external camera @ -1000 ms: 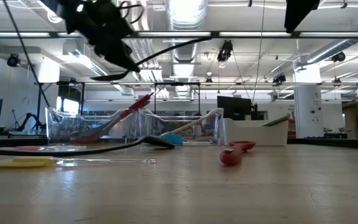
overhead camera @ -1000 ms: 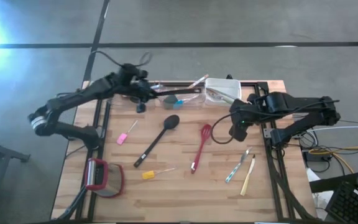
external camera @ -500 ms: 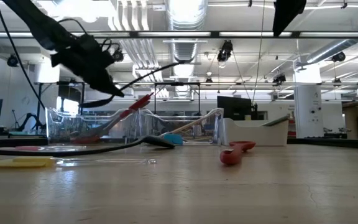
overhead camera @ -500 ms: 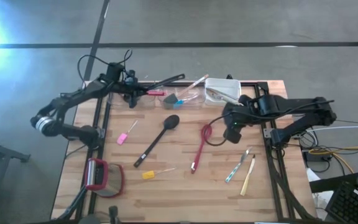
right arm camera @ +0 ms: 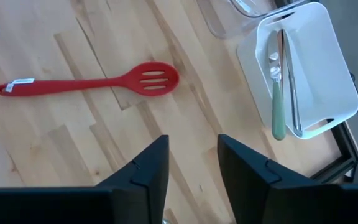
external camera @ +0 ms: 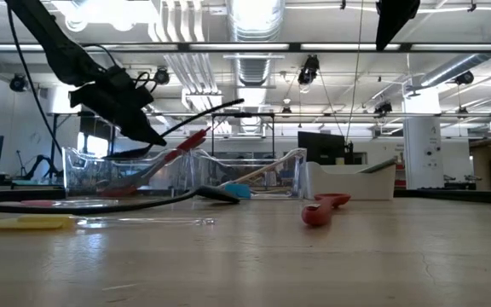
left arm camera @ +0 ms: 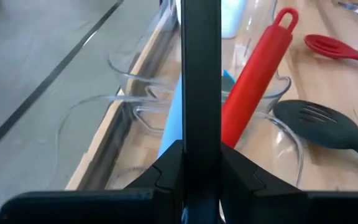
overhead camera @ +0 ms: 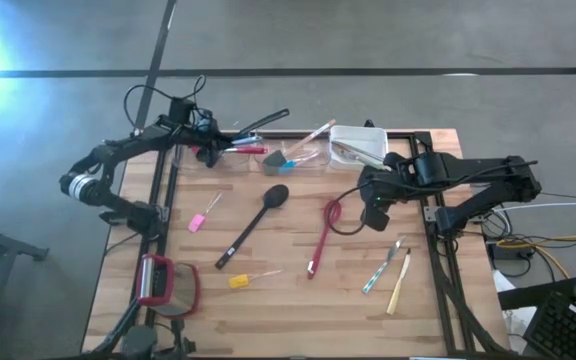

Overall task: Pick & Place Kitchen Items
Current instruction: Put the right black serving spoon into the left transparent bin

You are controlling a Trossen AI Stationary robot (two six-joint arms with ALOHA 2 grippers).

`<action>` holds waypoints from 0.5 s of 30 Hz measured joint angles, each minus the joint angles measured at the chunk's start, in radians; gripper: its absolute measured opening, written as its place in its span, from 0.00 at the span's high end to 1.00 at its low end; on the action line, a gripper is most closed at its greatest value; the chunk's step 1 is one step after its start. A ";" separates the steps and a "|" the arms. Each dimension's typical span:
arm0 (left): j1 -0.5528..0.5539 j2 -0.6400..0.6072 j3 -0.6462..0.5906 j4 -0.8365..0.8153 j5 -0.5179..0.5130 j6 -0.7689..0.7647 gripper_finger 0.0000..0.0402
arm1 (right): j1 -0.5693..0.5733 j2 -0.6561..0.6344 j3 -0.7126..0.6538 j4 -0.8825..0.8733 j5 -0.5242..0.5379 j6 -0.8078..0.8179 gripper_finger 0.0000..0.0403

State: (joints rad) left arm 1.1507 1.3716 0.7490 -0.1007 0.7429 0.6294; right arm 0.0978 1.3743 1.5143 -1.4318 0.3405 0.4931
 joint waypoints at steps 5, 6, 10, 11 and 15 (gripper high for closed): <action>0.002 0.013 -0.003 -0.009 -0.054 -0.057 0.83 | 0.000 0.000 0.000 0.000 0.000 0.001 0.70; 0.001 0.019 -0.007 -0.016 -0.053 -0.057 0.83 | 0.000 0.000 0.000 0.000 0.000 0.000 0.70; -0.019 0.037 -0.043 -0.013 -0.052 0.021 0.83 | 0.000 0.000 0.000 0.001 0.000 -0.003 0.72; -0.020 0.044 -0.050 -0.003 -0.046 0.026 0.83 | 0.000 0.000 0.000 0.001 0.000 -0.010 0.72; -0.020 0.068 -0.063 0.048 -0.045 0.015 0.83 | 0.000 0.000 0.000 0.003 0.000 -0.022 0.74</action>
State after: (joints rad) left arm 1.1309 1.4393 0.6865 -0.0523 0.6983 0.6439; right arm 0.0978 1.3743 1.5143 -1.4288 0.3408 0.4707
